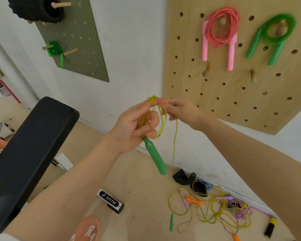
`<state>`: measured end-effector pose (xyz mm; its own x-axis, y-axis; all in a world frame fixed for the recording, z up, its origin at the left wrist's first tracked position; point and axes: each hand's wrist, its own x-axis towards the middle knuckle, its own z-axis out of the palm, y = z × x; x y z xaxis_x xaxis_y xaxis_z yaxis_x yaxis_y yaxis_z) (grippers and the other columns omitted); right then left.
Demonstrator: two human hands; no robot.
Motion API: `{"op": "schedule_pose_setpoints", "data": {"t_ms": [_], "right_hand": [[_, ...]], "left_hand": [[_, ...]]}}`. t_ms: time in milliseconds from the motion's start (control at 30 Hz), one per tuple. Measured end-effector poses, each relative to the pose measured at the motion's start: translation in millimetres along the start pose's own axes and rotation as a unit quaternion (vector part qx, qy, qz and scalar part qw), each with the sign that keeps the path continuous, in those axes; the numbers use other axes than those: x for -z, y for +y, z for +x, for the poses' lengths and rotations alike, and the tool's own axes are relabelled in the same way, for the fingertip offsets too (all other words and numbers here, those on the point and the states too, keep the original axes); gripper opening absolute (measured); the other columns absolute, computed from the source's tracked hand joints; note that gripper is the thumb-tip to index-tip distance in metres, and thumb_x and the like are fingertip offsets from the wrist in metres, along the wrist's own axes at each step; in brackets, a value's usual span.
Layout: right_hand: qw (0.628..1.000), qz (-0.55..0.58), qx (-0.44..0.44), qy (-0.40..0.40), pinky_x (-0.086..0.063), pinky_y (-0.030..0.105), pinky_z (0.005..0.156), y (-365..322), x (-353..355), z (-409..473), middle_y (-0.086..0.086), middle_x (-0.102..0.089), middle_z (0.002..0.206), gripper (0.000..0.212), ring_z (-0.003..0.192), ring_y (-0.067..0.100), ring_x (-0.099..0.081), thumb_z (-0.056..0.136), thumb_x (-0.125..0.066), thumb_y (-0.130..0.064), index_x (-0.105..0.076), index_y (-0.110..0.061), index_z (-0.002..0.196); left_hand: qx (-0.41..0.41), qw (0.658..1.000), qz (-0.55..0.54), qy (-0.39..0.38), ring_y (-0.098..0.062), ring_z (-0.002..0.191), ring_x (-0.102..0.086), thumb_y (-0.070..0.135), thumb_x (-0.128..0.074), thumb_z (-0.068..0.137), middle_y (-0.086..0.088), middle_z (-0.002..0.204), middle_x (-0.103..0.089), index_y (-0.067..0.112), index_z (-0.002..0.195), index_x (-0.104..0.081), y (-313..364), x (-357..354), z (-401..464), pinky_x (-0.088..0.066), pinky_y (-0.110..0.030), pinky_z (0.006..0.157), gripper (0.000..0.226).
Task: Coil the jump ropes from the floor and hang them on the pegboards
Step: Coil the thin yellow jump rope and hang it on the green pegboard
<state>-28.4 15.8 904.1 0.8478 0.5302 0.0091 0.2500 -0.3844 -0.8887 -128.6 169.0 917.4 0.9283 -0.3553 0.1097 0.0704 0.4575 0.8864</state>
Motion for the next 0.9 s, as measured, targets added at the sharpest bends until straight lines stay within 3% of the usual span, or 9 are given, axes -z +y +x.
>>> {"op": "schedule_pose_setpoints", "data": {"t_ms": [100, 200, 300, 367, 500, 600, 700, 833, 900], "right_hand": [[0.997, -0.034, -0.026, -0.068, -0.048, 0.025, 0.062, 6.9, -15.7, -11.9, 0.0, -0.045, 0.058, 0.041, 0.054, 0.011, -0.046, 0.099, -0.039, -0.03, -0.062, -0.025, 0.066], [0.96, -0.174, -0.061, -0.212, -0.048, 0.025, 0.063, 8.7, -19.8, -22.6, 0.001, -0.055, 0.07, 0.026, 0.055, 0.017, -0.053, 0.099, -0.036, -0.029, -0.05, -0.02, 0.119], [0.904, -0.293, -0.085, -0.301, -0.047, 0.027, 0.063, 1.5, -14.8, -31.1, -0.001, -0.058, 0.086, 0.049, 0.065, 0.018, -0.053, 0.095, -0.046, -0.028, -0.03, -0.02, 0.141], [0.899, -0.325, -0.034, -0.292, -0.051, 0.033, 0.069, -6.4, -8.4, -33.2, 0.003, -0.059, 0.091, 0.036, 0.077, 0.02, -0.058, 0.092, -0.051, -0.028, -0.052, -0.016, 0.126], [0.972, -0.134, 0.032, -0.19, -0.036, 0.017, 0.045, -22.7, 7.4, -32.9, -0.012, -0.048, 0.053, 0.013, 0.045, 0.002, -0.041, 0.09, -0.06, -0.021, -0.067, -0.01, 0.09], [0.998, -0.018, 0.054, -0.02, -0.032, 0.01, 0.046, -28.6, 19.2, -22.9, -0.018, -0.052, 0.052, 0.011, 0.046, -0.003, -0.04, 0.089, -0.061, -0.017, -0.068, -0.009, 0.087], [0.99, 0.044, 0.054, 0.12, -0.032, 0.009, 0.046, -21.0, 26.8, -10.9, -0.008, -0.05, 0.06, 0.01, 0.045, -0.003, -0.04, 0.087, -0.064, -0.019, -0.066, -0.012, 0.08], [0.996, -0.004, 0.026, 0.083, -0.037, 0.02, 0.053, -2.1, 18.9, -8.2, 0.002, -0.041, 0.063, 0.03, 0.053, 0.008, -0.037, 0.094, -0.051, -0.03, -0.06, -0.018, 0.067], [1.0, -0.025, 0.0, 0.01, -0.04, 0.025, 0.057, 1.5, 6.1, -12.7, 0.001, -0.041, 0.062, 0.035, 0.055, 0.011, -0.039, 0.097, -0.042, -0.032, -0.062, -0.021, 0.071]], "left_hand": [[-0.021, 0.996, -0.02, 0.089, -0.003, 0.029, -0.029, 0.024, -0.03, 0.098, 0.002, 0.069, -0.067, 0.014, 0.126, -0.047, -7.3, -0.1, 18.5, -0.048, -0.02, 0.045, 0.035], [-0.024, 0.985, 0.009, 0.173, -0.017, 0.054, -0.066, 0.028, -0.027, 0.102, 0.001, 0.104, -0.071, 0.025, 0.141, -0.029, -20.9, 12.6, 35.8, -0.059, -0.036, 0.073, 0.039], [0.038, 0.97, 0.107, 0.215, -0.028, 0.095, -0.068, 0.035, -0.023, 0.103, 0.01, 0.121, -0.062, 0.037, 0.146, -0.009, -39.6, 43.4, 44.2, -0.048, -0.04, 0.094, 0.046], [0.101, 0.947, 0.189, 0.238, -0.025, 0.1, -0.065, 0.033, -0.024, 0.103, 0.013, 0.117, -0.062, 0.037, 0.147, -0.01, -51.0, 61.0, 40.7, -0.042, -0.035, 0.092, 0.047], [0.144, 0.936, 0.256, 0.194, -0.014, 0.08, -0.069, 0.023, -0.037, 0.101, 0.001, 0.117, -0.065, 0.024, 0.143, -0.033, -61.8, 61.2, 31.7, -0.052, -0.031, 0.074, 0.042], [0.157, 0.958, 0.211, 0.114, -0.013, 0.04, -0.034, 0.05, -0.033, 0.093, -0.005, 0.067, -0.067, 0.026, 0.138, -0.041, -48.8, 37.0, 27.9, -0.045, -0.022, 0.056, 0.051], [0.132, 0.987, 0.079, 0.035, -0.008, 0.033, -0.013, 0.064, -0.018, 0.083, 0.003, 0.04, -0.039, 0.028, 0.133, -0.044, -31.2, 13.3, 22.4, -0.032, -0.021, 0.044, 0.067], [0.041, 0.998, 0.043, -0.035, -0.003, 0.031, -0.014, 0.05, -0.024, 0.09, 0.003, 0.054, -0.051, 0.031, 0.132, -0.044, -5.1, -6.4, 18.1, -0.029, -0.015, 0.039, 0.05], [-0.011, 0.999, 0.05, 0.001, 0.0, 0.029, -0.022, 0.046, -0.027, 0.092, 0.002, 0.07, -0.061, 0.032, 0.135, -0.039, 5.9, -11.5, 21.8, -0.03, -0.015, 0.038, 0.047]]}}
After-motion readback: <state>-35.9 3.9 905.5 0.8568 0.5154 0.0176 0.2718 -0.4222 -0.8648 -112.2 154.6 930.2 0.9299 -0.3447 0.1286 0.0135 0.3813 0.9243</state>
